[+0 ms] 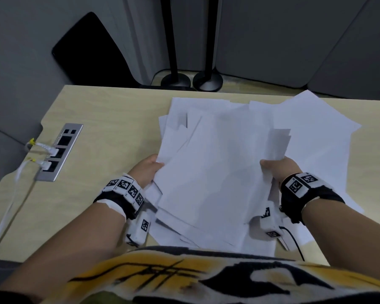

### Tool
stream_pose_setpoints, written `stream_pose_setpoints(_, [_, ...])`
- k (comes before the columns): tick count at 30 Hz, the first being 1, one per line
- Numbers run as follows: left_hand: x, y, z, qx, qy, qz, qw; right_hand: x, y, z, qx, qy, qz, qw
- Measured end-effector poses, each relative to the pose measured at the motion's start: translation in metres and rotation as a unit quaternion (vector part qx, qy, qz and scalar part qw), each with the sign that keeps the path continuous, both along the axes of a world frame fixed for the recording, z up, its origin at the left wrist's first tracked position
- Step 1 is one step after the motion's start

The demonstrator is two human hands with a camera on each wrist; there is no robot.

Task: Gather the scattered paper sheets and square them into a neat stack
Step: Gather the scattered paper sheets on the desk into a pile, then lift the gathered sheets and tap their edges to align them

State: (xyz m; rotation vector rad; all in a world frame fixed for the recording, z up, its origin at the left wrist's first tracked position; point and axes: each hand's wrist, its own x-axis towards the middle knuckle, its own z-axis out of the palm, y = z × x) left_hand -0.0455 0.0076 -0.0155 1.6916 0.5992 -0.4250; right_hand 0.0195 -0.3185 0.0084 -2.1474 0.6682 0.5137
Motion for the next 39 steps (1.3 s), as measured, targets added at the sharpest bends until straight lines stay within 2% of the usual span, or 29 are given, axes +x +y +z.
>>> stream_pose_setpoints(3, [0.001,-0.005,0.009,-0.044,0.060,-0.003,0.997,-0.001,-0.001,0.003,0.005,0.008,0.040,0.999])
stream_pose_setpoints(5, [0.003,-0.007,0.013,-0.079,0.070,0.002,0.994,-0.004,0.001,0.005,0.050,0.003,0.049,0.998])
stream_pose_setpoints(7, [0.006,-0.007,0.011,-0.077,0.061,-0.026,0.995,-0.010,0.006,0.006,0.125,-0.001,0.034,0.992])
stream_pose_setpoints(10, [0.007,-0.017,0.009,0.060,0.021,-0.138,0.988,-0.019,0.019,0.012,0.208,0.017,0.027,0.978])
stream_pose_setpoints(11, [0.007,-0.020,0.005,0.108,0.014,-0.141,0.984,-0.019,0.023,0.011,0.207,0.014,0.034,0.978])
stream_pose_setpoints(13, [0.007,-0.023,0.000,0.150,-0.004,-0.116,0.982,-0.016,0.027,0.005,0.153,0.004,0.086,0.985])
stream_pose_setpoints(16, [0.005,-0.018,0.001,0.125,-0.044,-0.088,0.987,-0.014,0.023,0.001,0.079,0.003,0.119,0.990])
stream_pose_setpoints(20, [0.004,0.001,0.012,0.054,-0.099,-0.021,0.993,-0.009,0.004,-0.003,0.039,-0.052,0.062,0.996])
stream_pose_setpoints(22, [0.005,0.008,0.020,0.033,-0.126,0.018,0.991,-0.007,-0.002,0.000,0.023,-0.052,0.033,0.998])
stream_pose_setpoints(25, [0.008,0.014,0.031,-0.005,-0.162,0.066,0.984,-0.004,-0.003,0.002,0.056,-0.059,0.033,0.996])
stream_pose_setpoints(29, [0.015,0.014,0.045,-0.027,-0.199,0.083,0.976,-0.002,0.007,0.005,0.079,-0.082,0.032,0.993])
stream_pose_setpoints(34, [0.022,0.019,0.055,-0.045,-0.231,0.092,0.967,-0.004,0.001,-0.003,0.105,-0.049,0.029,0.993])
stream_pose_setpoints(36, [0.019,0.021,0.055,-0.060,-0.231,0.084,0.967,-0.006,-0.001,0.002,0.128,-0.046,0.024,0.990])
stream_pose_setpoints(39, [0.012,0.023,0.046,-0.069,-0.217,0.092,0.969,-0.004,-0.002,0.002,0.195,-0.090,-0.004,0.977])
